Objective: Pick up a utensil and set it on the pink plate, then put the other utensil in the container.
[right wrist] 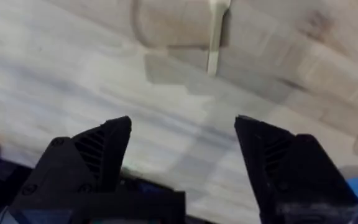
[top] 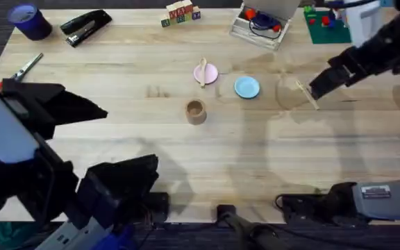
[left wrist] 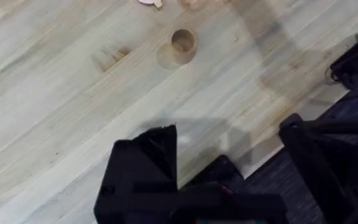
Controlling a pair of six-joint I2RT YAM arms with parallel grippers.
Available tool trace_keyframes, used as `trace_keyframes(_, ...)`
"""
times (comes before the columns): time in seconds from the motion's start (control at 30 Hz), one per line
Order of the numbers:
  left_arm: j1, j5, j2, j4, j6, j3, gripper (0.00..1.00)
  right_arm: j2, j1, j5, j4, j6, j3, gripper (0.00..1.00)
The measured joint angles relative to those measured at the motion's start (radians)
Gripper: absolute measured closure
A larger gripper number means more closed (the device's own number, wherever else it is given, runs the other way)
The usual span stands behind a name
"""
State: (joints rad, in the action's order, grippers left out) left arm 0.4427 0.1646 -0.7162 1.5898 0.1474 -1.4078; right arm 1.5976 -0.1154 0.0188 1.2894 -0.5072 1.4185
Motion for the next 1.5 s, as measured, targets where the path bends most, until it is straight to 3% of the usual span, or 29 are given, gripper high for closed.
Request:
trace_keyframes(0.1,0.000,0.000,0.000,0.000,0.000,0.000,0.006,0.089,0.000,0.000,-0.055,-0.017,0.000,0.006)
trace_keyframes(0.37,0.000,0.000,0.000,0.000,0.003,0.000,0.006,0.160,0.000,0.000,-0.174,-0.025,0.000,0.005)
trace_keyframes(0.83,0.000,0.000,0.000,0.100,0.003,0.001,0.008,0.177,0.000,0.000,-0.223,-0.029,0.000,0.005)
trace_keyframes(1.2,0.000,0.000,0.000,0.100,0.003,0.001,0.006,0.176,0.000,0.000,-0.356,-0.033,-0.116,0.005)
trace_keyframes(1.5,0.000,0.000,0.000,0.100,0.003,0.001,0.007,0.200,0.000,0.000,-0.371,-0.033,-0.121,0.005)
